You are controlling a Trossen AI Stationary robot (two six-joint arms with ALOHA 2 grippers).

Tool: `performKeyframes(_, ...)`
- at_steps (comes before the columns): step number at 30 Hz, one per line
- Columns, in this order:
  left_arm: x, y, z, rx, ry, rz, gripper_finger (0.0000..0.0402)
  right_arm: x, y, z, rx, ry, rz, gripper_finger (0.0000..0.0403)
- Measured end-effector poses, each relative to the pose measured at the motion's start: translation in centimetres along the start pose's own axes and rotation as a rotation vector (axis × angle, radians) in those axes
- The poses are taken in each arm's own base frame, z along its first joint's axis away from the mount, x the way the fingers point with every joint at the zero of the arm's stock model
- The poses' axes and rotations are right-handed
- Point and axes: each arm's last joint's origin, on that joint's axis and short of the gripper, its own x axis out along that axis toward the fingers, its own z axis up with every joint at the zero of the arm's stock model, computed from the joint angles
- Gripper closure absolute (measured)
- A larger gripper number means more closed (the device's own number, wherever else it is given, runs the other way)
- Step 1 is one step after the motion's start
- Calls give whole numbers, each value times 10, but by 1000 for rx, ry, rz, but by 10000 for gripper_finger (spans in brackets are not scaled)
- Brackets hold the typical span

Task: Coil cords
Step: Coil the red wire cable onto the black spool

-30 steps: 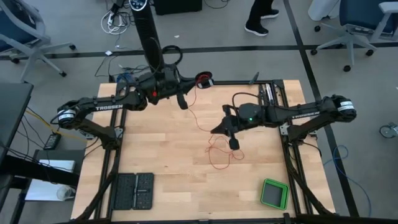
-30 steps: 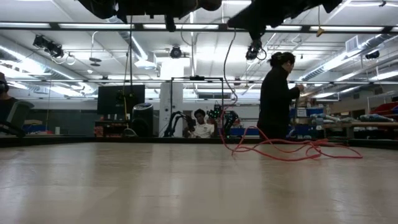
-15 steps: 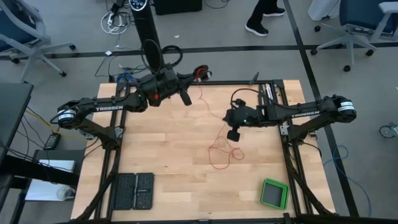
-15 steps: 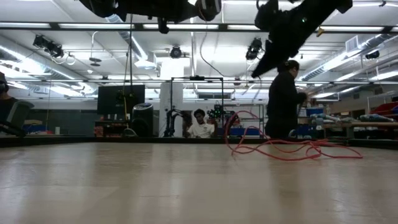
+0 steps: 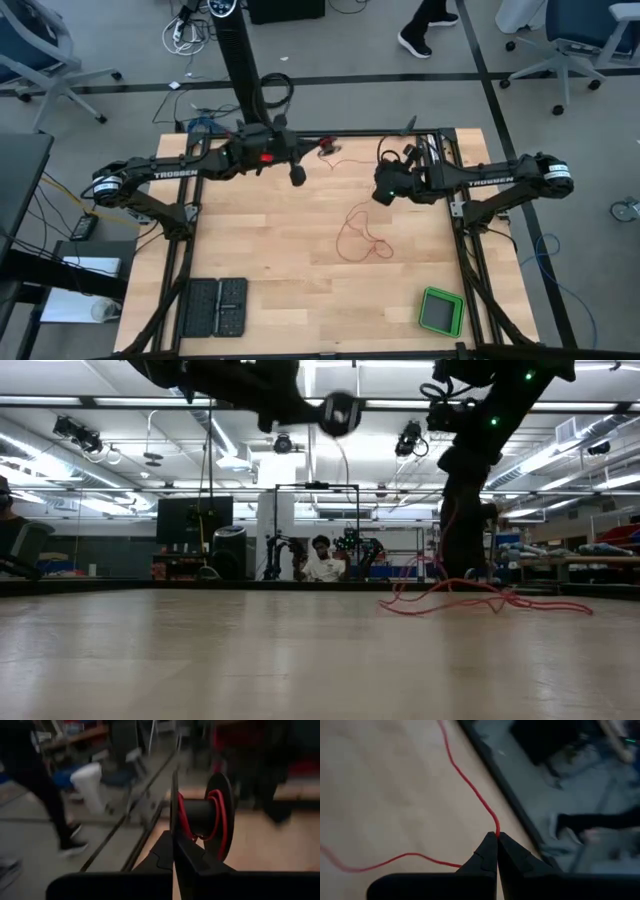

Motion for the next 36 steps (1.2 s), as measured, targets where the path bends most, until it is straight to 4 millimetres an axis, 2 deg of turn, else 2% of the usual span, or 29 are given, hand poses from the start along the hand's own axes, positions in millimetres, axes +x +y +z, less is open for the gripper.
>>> performKeyframes(4,-1,-3,-15,123,158,-21,396,3,-9,-6,-2,38,-144,402)
performKeyframes(8,-3,-6,-25,159,251,-88,396,7,-17,-10,-11,70,-255,402)
performKeyframes(13,-6,-11,-30,180,269,-246,396,11,-25,-15,-17,111,-325,402)
performKeyframes(16,-7,-12,-32,210,290,-275,396,12,-29,-16,-6,120,-342,402)
performKeyframes(23,-12,-5,-45,343,505,-44,396,-2,-41,-15,69,66,-334,402)
performKeyframes(29,-15,2,-49,453,635,196,396,-28,-50,-6,209,-100,-159,402)
performKeyframes(36,-17,6,-49,488,680,334,396,-73,-54,16,265,-455,171,402)
